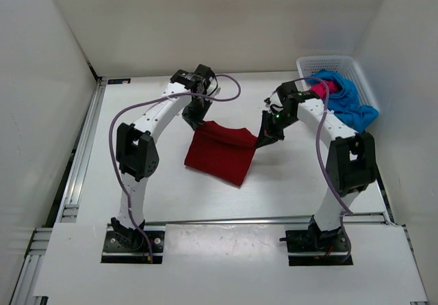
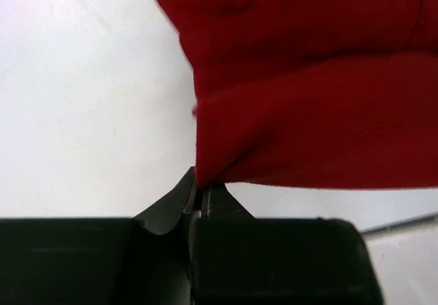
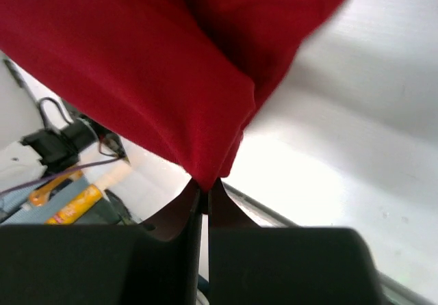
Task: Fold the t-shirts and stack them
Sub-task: Fold the long partially folded tshirt into a neat square
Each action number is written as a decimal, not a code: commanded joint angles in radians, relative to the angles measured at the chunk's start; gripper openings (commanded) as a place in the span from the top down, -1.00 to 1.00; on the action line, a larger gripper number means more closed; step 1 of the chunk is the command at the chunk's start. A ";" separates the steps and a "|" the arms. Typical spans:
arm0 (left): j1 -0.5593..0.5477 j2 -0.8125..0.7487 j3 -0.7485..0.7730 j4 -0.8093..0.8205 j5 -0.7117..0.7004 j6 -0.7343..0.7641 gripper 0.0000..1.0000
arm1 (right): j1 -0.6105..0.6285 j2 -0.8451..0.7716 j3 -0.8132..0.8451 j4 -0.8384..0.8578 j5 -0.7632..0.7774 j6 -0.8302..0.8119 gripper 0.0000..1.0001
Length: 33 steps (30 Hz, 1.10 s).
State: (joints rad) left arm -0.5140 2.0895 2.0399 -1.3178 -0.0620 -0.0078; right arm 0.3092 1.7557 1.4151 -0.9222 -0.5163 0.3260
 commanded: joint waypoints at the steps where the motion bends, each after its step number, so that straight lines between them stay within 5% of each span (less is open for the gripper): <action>1: 0.023 0.064 0.089 0.049 -0.055 0.008 0.79 | -0.050 0.108 0.079 -0.004 -0.010 -0.042 1.00; 12: 0.032 0.173 0.118 0.178 -0.130 0.008 0.79 | -0.107 0.362 0.274 0.023 -0.059 -0.030 1.00; 16: 0.052 0.191 0.150 0.221 -0.186 0.008 0.51 | -0.116 0.415 0.353 0.071 -0.044 0.004 0.69; 17: 0.066 0.191 0.163 0.221 -0.199 0.008 0.42 | -0.125 0.427 0.373 0.071 -0.030 0.027 0.44; 21: 0.112 0.156 0.186 0.250 -0.248 0.008 -0.03 | -0.125 0.409 0.430 0.123 0.031 0.051 0.05; 23: 0.131 0.107 0.161 0.288 -0.280 0.008 -0.24 | -0.125 0.374 0.430 0.147 0.058 0.061 0.05; 26: 0.155 0.048 0.161 0.289 -0.294 0.008 -0.27 | -0.125 0.303 0.374 0.183 0.102 0.061 0.05; 30: 0.095 -0.042 -0.004 0.334 -0.136 0.008 -0.27 | -0.093 0.216 0.236 0.255 0.098 0.050 0.30; 33: 0.055 -0.026 -0.066 0.377 -0.079 0.008 -0.30 | -0.084 0.215 0.170 0.266 0.098 0.050 0.02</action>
State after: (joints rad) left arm -0.3847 2.1082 2.0144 -1.0023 -0.2440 0.0006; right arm 0.2054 2.0014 1.6360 -0.7059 -0.4274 0.3866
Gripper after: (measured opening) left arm 0.648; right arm 0.457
